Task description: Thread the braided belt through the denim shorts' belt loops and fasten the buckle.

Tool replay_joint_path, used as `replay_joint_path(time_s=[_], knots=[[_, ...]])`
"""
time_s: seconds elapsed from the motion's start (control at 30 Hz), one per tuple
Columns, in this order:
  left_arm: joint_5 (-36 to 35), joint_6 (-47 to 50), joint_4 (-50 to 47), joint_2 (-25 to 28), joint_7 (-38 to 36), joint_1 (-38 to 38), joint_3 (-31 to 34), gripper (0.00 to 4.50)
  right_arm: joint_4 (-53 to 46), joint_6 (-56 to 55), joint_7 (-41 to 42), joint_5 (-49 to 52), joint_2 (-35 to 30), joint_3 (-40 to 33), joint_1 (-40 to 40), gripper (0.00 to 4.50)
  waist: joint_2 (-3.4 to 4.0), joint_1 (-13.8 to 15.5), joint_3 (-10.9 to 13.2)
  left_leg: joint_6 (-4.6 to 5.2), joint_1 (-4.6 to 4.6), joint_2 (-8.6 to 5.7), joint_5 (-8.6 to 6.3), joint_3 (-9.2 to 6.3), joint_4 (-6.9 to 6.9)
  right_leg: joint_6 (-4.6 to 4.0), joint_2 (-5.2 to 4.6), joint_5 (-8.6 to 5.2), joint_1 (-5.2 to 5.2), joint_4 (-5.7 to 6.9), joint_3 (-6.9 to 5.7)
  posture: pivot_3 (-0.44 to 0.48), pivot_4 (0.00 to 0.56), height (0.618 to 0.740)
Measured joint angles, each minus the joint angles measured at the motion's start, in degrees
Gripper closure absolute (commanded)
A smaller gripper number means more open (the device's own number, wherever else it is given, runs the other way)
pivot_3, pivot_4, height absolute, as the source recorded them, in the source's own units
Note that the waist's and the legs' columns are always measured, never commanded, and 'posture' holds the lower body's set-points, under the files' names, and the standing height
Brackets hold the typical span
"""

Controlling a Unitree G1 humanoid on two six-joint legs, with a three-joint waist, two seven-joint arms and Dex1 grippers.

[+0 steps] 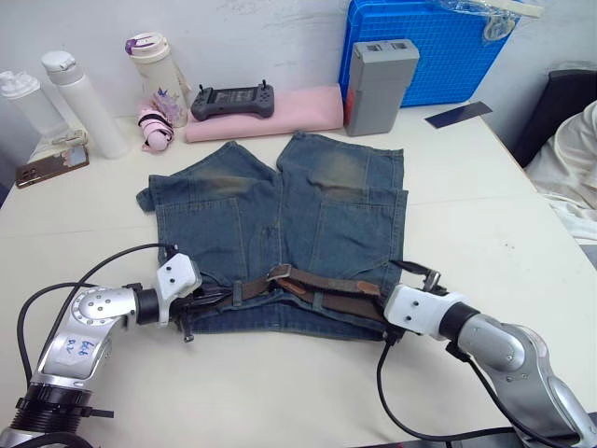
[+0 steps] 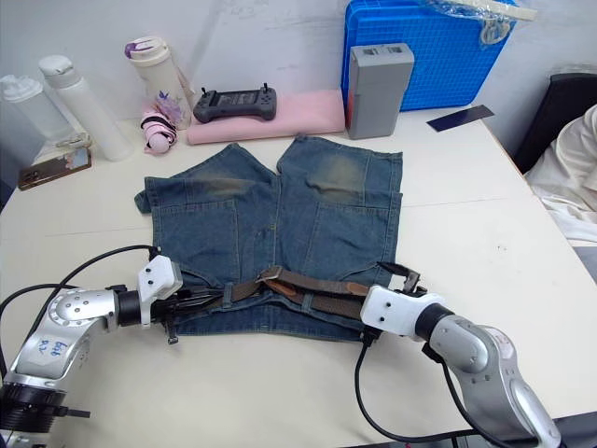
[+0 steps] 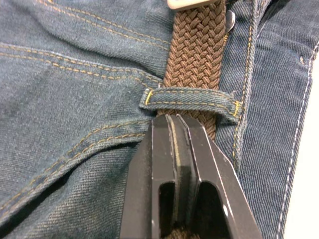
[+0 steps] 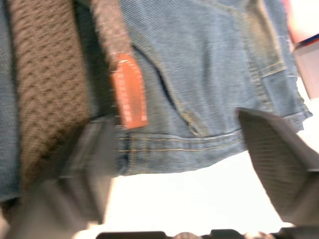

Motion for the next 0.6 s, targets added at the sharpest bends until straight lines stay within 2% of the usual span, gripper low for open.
replay_joint_path(time_s=[0.2,0.4,0.6], knots=[[-2.8,4.7,-1.5,0.7,-0.5,0.2,2.2,4.50,-1.7,-2.5,1.1,3.6,0.0,-1.3,2.3,0.03,-0.07,0.0,0.0,0.00,-0.02,0.02,0.00,0.00,0.00,0.00,0.01,0.00,-0.01,0.00,0.00,0.000,0.150,0.727],[-8.2,11.5,-4.6,2.8,-0.8,-0.3,7.7,4.50,-6.4,-1.1,3.3,11.3,0.8,-3.7,1.4,0.03,-0.12,0.1,0.1,0.00,-0.07,0.02,0.00,-0.03,0.00,0.00,0.00,0.00,-0.01,-0.07,-0.02,0.000,0.150,0.727],[-12.0,16.7,-6.3,4.7,-0.9,-0.3,11.1,4.50,-9.0,-0.3,2.1,10.6,3.2,3.0,1.3,0.03,-0.13,0.0,0.1,0.00,-0.07,0.03,-0.02,-0.03,-0.03,0.00,0.01,0.00,-0.02,-0.12,-0.03,0.000,0.150,0.727]])
